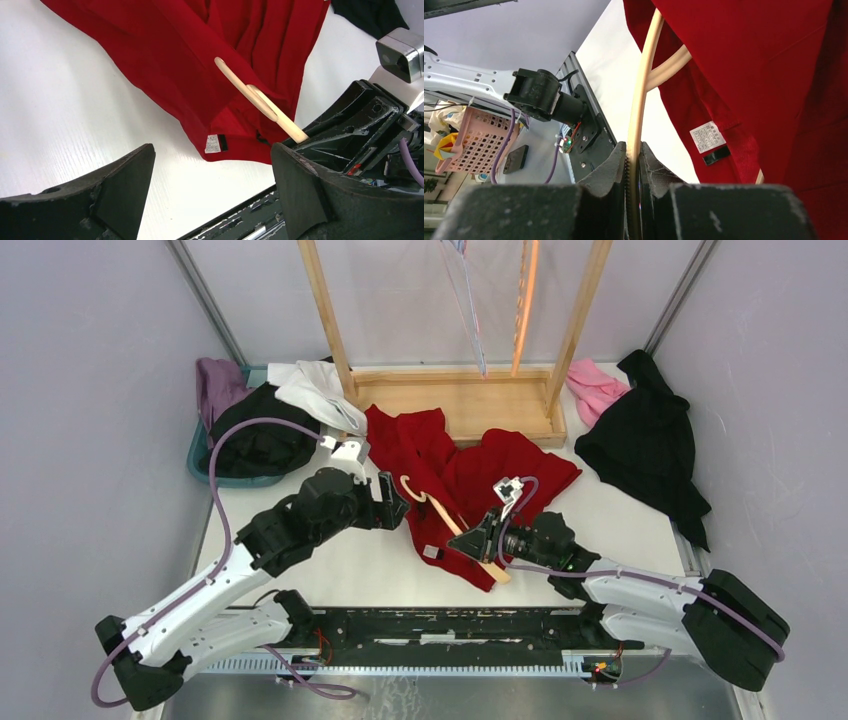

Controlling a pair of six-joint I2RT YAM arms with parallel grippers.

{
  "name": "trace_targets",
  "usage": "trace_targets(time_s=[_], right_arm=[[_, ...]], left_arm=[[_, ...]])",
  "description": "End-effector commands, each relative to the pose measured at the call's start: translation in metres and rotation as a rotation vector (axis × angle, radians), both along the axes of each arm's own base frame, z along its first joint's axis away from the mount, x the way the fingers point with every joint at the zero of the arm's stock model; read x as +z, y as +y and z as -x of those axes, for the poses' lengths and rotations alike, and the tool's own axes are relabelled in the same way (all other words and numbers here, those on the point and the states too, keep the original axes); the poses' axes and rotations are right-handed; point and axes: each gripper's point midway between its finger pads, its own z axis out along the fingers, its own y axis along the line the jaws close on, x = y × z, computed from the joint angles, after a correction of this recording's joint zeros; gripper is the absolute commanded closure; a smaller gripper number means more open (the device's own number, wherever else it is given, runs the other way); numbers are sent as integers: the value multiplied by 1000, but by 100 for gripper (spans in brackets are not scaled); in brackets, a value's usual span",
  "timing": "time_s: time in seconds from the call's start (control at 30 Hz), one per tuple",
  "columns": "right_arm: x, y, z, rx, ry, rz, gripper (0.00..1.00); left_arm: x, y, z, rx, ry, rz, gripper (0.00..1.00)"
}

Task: Place the skirt on the hanger
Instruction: Hang the skirt on the hanger.

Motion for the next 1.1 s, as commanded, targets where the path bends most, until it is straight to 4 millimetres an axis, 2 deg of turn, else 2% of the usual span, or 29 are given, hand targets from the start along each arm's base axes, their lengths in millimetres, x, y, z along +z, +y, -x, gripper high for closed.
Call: trace_targets(time_s=[0.0,0.4,0.67,0.77,0.93,1.07], right_arm=[[34,7,-15,-53,-80,-73,99],[31,16,-15,-38,-90,-42,99],[28,22,-12,-29,-98,-13,99],[28,23,-12,-29,-104,-3,99],[29,24,-10,-25,-110,5,99],[29,25,-8,-18,-114,10,99]], left_arm=[[14,-2,-5,19,-70,83,7],[39,-44,20,-211,-83,304,7],[29,-56,12,-180,-12,339,9],[14,-54,4,-137,43,298,18],[1,-47,-6,-89,86,271,53],[1,-39,-14,-56,83,260,59]])
